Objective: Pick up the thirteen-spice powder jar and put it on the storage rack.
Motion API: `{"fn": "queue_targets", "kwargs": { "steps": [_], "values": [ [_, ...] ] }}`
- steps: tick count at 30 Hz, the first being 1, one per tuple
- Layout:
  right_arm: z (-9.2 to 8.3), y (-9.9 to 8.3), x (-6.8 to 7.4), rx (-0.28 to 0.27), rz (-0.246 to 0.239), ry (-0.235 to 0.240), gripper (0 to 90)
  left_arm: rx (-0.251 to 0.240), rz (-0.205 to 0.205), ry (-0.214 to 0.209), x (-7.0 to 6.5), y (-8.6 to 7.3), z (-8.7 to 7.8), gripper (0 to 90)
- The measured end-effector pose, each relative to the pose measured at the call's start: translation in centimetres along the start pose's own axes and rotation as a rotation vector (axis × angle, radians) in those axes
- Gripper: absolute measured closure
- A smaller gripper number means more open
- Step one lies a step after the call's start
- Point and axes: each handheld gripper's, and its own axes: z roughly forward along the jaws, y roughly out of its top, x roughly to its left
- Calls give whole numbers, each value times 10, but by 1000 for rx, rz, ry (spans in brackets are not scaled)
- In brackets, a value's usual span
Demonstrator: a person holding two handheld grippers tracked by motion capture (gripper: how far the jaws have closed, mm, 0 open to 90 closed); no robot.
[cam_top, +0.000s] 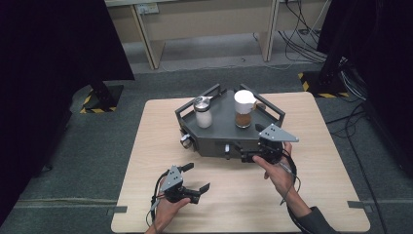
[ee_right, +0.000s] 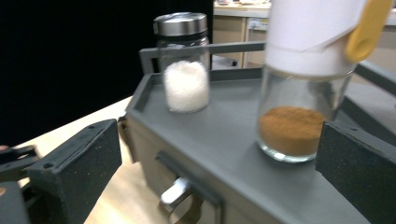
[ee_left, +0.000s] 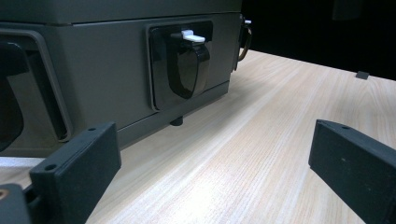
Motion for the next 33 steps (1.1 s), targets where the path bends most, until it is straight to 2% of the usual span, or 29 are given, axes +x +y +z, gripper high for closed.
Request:
{"fn": "queue_targets", "kwargs": {
  "steps": [8,14,17,33],
  "values": [
    [-5,-12,6,5,-5,41,7,-2,-2,1,0,0,0,17],
    [-9,-19,15,3,-40,41,7,-2,-1,-1,0,0,0,17],
    [-11,-24,17,6,-38,57,6,-4,-2,-1,0,0,0,17],
    [-15,-44,29,27,-74,65,6,-8,1,-1,0,0,-1,17]
  ]
}}
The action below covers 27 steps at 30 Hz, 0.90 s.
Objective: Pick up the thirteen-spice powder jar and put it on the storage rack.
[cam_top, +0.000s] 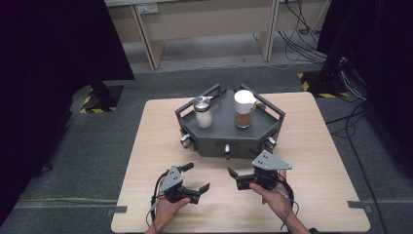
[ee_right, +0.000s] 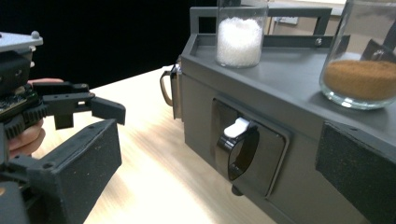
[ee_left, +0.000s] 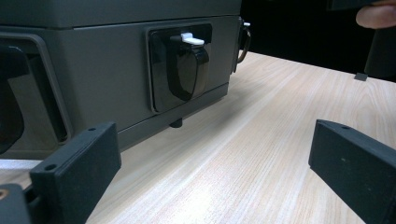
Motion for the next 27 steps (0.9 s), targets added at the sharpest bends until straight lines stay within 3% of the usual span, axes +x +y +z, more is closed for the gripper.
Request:
{"fn": "queue_targets", "kwargs": {
  "steps": [15,21,27],
  "values": [
    [-4,-22,0,19,18,-2,6,0,-3,4,0,0,0,17],
    [-6,-36,-3,31,52,2,3,3,-3,6,0,0,0,17],
    [-12,-47,-5,11,66,3,3,3,-3,6,0,-1,0,17]
  ]
}}
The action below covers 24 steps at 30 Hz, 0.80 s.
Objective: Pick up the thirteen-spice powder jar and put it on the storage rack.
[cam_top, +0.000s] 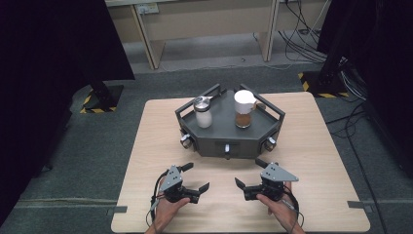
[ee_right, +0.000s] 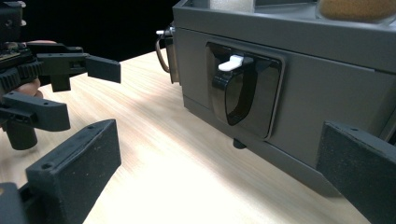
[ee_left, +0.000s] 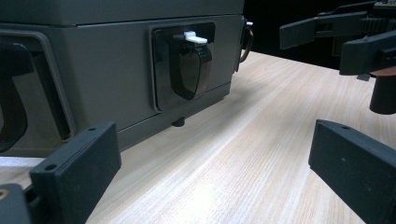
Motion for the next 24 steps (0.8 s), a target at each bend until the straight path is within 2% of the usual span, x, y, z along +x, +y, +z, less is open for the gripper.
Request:
{"fn": "queue_targets", "kwargs": {
  "steps": [12,24],
  "values": [
    [4,-8,1,13,-1,12,3,-6,-5,-1,0,0,-1,17],
    [2,-14,-1,14,21,14,3,-6,-14,5,2,-1,-1,17]
  ]
}}
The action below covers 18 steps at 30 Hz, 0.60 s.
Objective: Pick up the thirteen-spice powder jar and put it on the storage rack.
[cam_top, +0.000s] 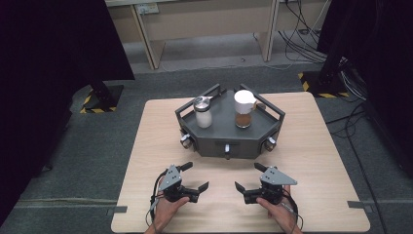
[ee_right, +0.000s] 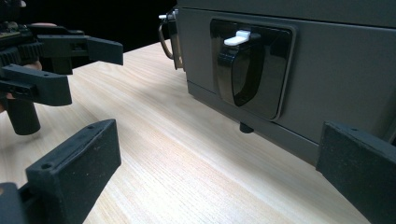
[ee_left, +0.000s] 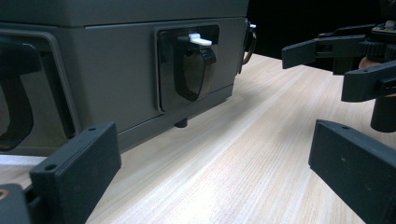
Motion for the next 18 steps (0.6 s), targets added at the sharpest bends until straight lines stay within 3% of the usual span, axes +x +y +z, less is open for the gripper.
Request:
{"fn": "queue_targets", "kwargs": {
  "steps": [18],
  "values": [
    [-6,-5,-4,-3,32,-16,3,3,3,-3,0,-1,0,17]
  ]
}}
